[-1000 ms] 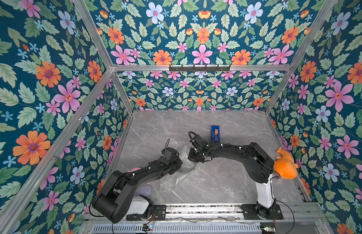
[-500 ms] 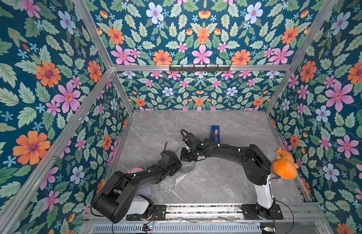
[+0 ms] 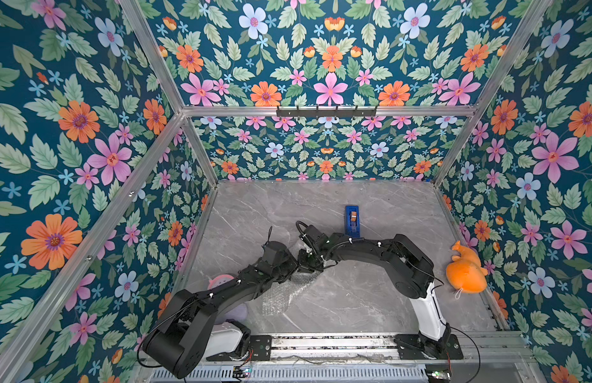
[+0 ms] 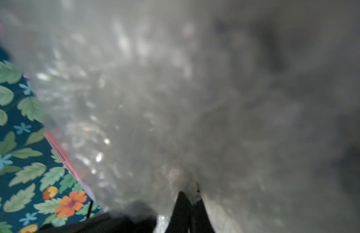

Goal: Wrap dinner plates in bubble wrap
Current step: Wrap the plate in the bubble wrap.

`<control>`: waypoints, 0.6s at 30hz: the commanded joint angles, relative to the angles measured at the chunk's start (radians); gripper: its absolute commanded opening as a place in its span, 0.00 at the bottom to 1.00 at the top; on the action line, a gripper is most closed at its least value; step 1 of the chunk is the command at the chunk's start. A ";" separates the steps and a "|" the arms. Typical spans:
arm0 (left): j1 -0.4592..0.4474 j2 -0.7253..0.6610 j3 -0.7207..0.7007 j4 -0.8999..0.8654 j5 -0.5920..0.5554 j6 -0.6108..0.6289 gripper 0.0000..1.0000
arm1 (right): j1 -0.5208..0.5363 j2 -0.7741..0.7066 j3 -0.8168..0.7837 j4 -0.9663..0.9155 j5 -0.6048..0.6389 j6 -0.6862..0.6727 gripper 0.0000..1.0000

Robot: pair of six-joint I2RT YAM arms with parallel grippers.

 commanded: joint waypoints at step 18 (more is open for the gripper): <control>0.083 0.186 0.015 -0.030 0.023 0.073 0.00 | 0.006 -0.074 -0.032 0.010 0.039 0.015 0.21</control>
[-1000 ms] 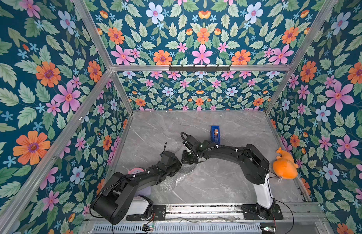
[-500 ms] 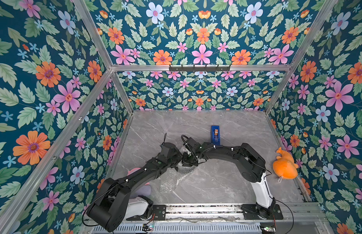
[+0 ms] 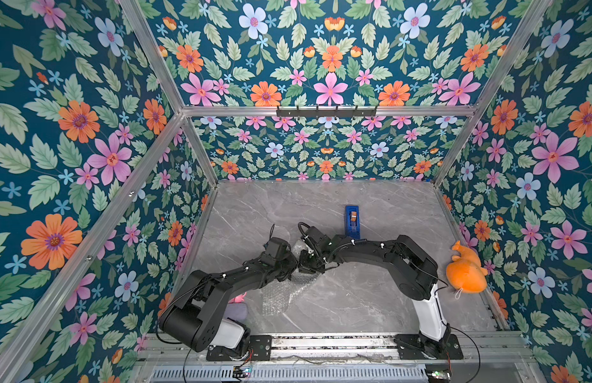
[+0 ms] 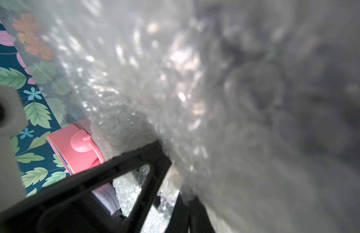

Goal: Wrap dinner plates in bubble wrap
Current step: Wrap the plate in the bubble wrap.

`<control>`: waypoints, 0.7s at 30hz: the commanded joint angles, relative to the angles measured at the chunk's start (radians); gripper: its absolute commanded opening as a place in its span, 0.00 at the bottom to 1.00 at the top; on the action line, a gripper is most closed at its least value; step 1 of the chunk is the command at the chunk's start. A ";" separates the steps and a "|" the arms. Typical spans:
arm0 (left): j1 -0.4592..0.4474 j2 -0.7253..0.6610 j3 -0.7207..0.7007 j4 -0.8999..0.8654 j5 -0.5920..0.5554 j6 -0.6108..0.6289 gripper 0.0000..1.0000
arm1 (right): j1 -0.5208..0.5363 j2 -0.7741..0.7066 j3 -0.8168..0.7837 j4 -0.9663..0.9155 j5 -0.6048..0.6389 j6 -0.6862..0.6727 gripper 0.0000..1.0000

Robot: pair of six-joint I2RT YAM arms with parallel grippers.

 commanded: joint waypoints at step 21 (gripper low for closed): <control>0.055 0.046 0.020 0.005 0.084 0.101 0.05 | 0.032 -0.058 -0.028 -0.244 0.009 -0.095 0.36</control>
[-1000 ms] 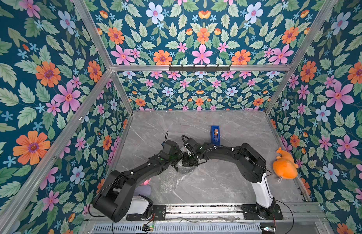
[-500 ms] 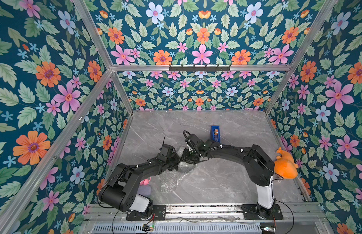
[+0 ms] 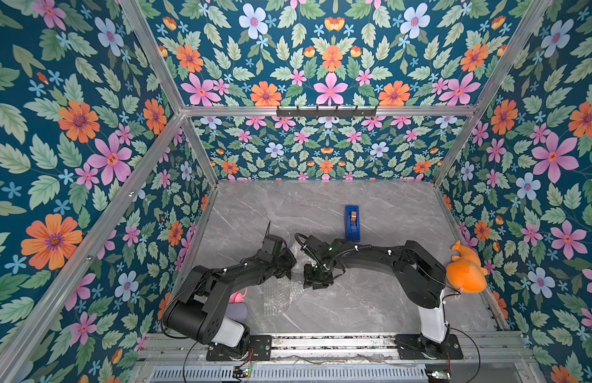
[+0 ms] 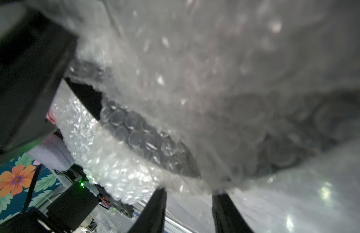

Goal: Wrap dinner plates in bubble wrap
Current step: Wrap the plate in the bubble wrap.

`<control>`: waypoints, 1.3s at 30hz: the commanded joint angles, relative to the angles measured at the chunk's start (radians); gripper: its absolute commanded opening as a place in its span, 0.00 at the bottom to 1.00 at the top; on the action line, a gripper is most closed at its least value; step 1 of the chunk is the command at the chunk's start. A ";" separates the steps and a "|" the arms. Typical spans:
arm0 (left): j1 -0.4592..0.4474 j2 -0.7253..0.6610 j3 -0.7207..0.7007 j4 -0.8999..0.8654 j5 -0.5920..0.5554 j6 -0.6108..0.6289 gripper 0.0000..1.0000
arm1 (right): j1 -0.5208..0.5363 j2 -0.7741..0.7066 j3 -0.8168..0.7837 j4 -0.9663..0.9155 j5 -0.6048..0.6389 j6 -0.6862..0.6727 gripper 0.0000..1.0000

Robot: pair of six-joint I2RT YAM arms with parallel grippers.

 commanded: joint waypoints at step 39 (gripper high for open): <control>0.001 -0.025 -0.020 0.030 0.019 -0.024 0.18 | -0.059 0.222 0.388 -0.177 0.066 -0.090 0.08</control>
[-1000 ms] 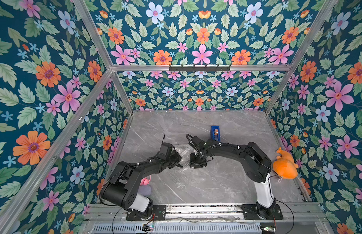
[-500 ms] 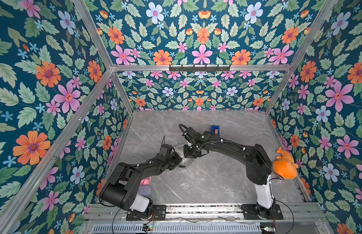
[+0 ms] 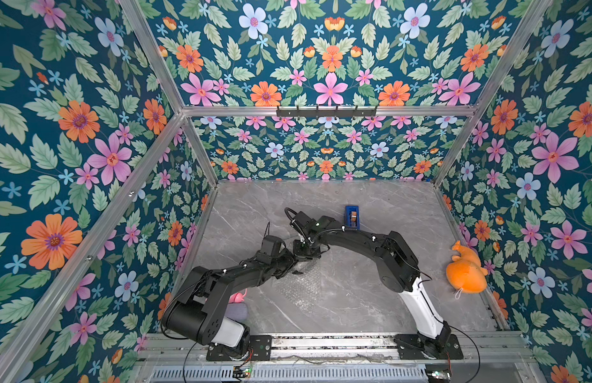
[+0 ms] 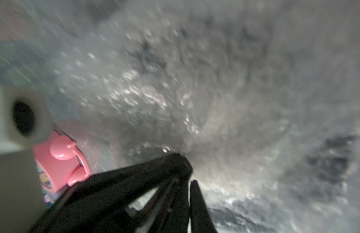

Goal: Wrap dinner plates in bubble wrap
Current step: Wrap the plate in the bubble wrap.

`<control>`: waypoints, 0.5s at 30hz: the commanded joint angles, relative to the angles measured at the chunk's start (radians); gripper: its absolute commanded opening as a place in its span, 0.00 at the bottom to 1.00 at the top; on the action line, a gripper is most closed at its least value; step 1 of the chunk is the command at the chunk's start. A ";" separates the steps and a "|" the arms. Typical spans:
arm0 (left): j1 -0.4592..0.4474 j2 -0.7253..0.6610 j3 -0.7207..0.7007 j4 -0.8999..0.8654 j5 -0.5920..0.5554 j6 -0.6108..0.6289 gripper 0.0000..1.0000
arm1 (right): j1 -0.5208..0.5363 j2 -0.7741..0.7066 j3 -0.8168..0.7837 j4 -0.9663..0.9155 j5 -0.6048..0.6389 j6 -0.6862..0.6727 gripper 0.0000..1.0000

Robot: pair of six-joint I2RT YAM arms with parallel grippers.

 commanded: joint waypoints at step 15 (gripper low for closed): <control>-0.001 0.027 0.045 -0.004 -0.016 0.003 0.06 | 0.011 -0.097 -0.236 0.115 -0.020 0.082 0.06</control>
